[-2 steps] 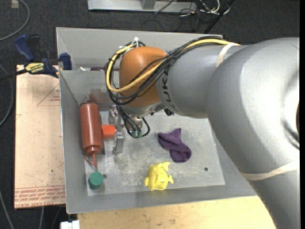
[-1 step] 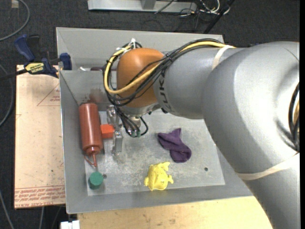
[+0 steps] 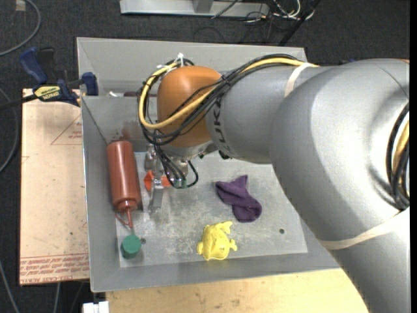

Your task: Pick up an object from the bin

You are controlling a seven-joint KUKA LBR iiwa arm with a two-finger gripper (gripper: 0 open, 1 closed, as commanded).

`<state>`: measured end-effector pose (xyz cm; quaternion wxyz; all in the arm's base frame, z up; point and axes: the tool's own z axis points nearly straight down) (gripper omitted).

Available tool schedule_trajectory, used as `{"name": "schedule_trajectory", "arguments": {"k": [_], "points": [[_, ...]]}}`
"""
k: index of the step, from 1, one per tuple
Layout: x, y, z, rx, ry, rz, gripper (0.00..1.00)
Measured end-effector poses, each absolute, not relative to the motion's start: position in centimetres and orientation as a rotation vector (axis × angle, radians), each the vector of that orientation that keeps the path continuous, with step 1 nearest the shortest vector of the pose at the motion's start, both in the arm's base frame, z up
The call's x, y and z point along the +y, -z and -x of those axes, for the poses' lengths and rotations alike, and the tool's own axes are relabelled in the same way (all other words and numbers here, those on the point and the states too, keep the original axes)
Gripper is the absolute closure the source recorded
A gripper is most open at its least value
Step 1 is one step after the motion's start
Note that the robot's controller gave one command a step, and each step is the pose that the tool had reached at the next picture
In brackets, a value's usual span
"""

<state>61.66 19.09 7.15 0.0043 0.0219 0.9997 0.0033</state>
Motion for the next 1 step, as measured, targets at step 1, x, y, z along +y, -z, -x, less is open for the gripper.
{"name": "schedule_trajectory", "arguments": {"k": [1], "points": [[18.75, -7.46, -61.70, 3.125, -0.012, 0.055, 1.00]]}}
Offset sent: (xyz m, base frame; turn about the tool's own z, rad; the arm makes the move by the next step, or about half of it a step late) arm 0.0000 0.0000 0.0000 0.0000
